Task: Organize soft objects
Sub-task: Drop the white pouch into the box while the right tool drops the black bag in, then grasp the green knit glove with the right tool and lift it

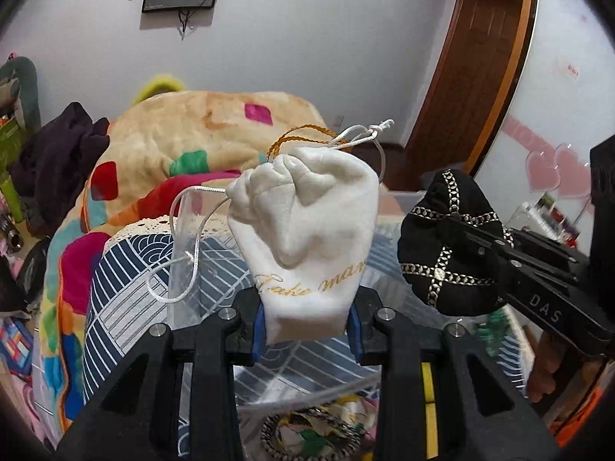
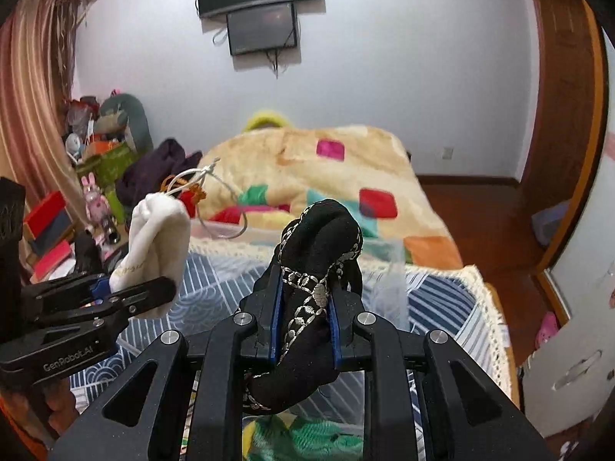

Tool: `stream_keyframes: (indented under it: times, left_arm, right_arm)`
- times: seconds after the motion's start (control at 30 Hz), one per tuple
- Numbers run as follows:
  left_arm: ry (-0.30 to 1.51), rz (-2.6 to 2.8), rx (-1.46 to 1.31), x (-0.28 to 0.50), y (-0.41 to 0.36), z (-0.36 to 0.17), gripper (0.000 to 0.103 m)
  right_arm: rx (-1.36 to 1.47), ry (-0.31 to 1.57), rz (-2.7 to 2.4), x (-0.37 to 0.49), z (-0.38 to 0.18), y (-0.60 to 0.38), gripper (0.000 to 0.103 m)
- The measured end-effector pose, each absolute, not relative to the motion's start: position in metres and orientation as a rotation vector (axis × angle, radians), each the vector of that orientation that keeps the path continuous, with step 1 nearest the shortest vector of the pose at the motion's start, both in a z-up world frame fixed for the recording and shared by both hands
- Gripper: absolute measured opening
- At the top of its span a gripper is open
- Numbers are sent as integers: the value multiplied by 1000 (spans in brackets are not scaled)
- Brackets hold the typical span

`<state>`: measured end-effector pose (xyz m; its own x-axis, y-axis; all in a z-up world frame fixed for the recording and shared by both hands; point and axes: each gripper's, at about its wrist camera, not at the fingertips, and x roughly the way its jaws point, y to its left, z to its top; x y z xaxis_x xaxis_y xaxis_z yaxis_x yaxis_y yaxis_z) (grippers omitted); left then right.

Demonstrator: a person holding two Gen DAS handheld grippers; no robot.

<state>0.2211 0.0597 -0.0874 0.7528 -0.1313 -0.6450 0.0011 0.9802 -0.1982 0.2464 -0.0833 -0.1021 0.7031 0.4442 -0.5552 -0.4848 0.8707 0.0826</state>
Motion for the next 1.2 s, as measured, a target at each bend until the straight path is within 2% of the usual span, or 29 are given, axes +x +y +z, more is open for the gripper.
stream_keyframes:
  times: [0.27,0.37,0.53,0.6,0.73,0.9,1.03,1.1,1.2]
  left_arm:
    - [811,-71,-165,239,48,-104,33]
    - [834,-70,-163,240,48,-106,34]
    - [837,-85,-147,236,46,-105,41]
    - [824,-87,-128,232,44,-103,47]
    - [782,-83,-115,221,43,-92,53]
    - [726,-86,-132,207,49,-72,60]
    - [671,-81,-116,191,51,-52,68]
    - [648,-71,-99,183,50,-47,77]
    - [625,-61,-73,168,48,-44,80]
  right_arm:
    - [-133,714,545,261,-111,-76,18]
    - [-168,731,547,259,-114,-74,21]
    - [-185,730,553,254,-113,-73,25]
    - [-193,723,549,254,-111,-74,31]
    - [-203,703,541,255,-107,-75,36]
    - [-185,648,539,249,-95,-81,56]
    - [-161,595,541,239,-79,-88,60]
    - [-156,561,539,233,-72,-90,70]
    - [-155,502,527,221,-63,-96,76]
